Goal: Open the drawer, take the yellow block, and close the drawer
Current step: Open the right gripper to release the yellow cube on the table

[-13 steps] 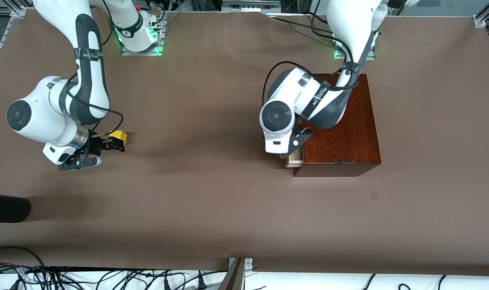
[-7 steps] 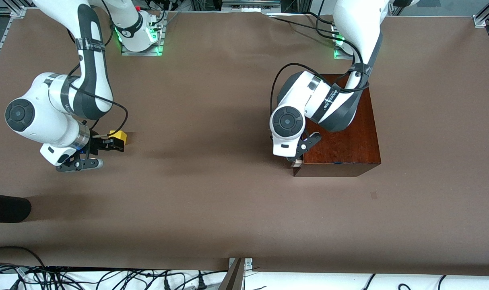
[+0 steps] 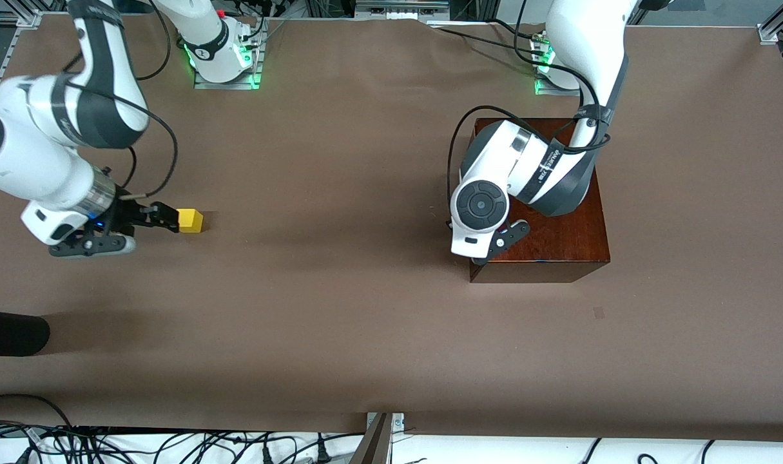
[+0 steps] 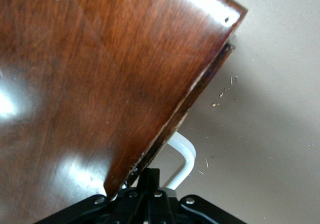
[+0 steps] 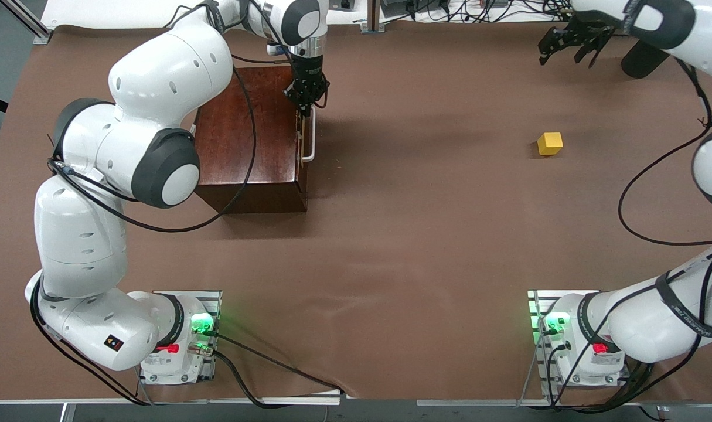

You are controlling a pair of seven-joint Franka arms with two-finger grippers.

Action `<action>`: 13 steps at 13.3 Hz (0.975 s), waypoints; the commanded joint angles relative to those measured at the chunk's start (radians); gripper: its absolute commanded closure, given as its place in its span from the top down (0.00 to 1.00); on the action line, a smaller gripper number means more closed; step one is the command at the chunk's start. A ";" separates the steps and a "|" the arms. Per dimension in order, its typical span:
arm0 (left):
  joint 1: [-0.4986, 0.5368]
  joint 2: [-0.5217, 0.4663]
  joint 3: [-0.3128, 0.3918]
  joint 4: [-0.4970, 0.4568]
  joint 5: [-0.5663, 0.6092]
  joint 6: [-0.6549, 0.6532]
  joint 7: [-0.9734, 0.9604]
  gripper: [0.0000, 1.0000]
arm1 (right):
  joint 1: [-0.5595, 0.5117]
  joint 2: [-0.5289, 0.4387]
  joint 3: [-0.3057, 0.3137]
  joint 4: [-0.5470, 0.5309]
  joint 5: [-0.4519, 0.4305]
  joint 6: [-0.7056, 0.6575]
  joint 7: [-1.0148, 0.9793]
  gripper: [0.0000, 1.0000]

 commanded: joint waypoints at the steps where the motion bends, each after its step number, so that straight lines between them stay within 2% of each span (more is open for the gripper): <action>1: 0.016 -0.036 0.004 -0.034 0.061 -0.020 0.029 0.00 | -0.104 -0.093 0.092 -0.011 -0.063 -0.062 0.015 1.00; 3: 0.014 -0.056 -0.004 -0.020 0.029 -0.023 0.013 0.00 | -0.160 -0.139 0.137 -0.011 -0.077 -0.114 0.016 1.00; 5: 0.019 -0.094 -0.041 -0.017 -0.031 -0.033 -0.011 0.01 | -0.190 -0.183 0.145 -0.008 -0.096 -0.172 0.015 1.00; 6: 0.024 -0.112 -0.061 -0.006 -0.043 -0.045 -0.010 0.45 | -0.201 -0.211 0.146 -0.008 -0.122 -0.208 0.013 1.00; 7: 0.034 -0.123 -0.075 0.006 -0.048 -0.046 -0.002 0.99 | -0.216 -0.231 0.163 -0.005 -0.135 -0.237 0.013 1.00; 10: 0.079 -0.206 -0.079 0.003 -0.057 -0.048 0.062 1.00 | -0.226 -0.242 0.171 0.065 -0.139 -0.332 0.025 1.00; 13: 0.158 -0.298 -0.078 -0.020 -0.059 -0.101 0.256 1.00 | -0.232 -0.249 0.171 0.092 -0.139 -0.369 0.067 1.00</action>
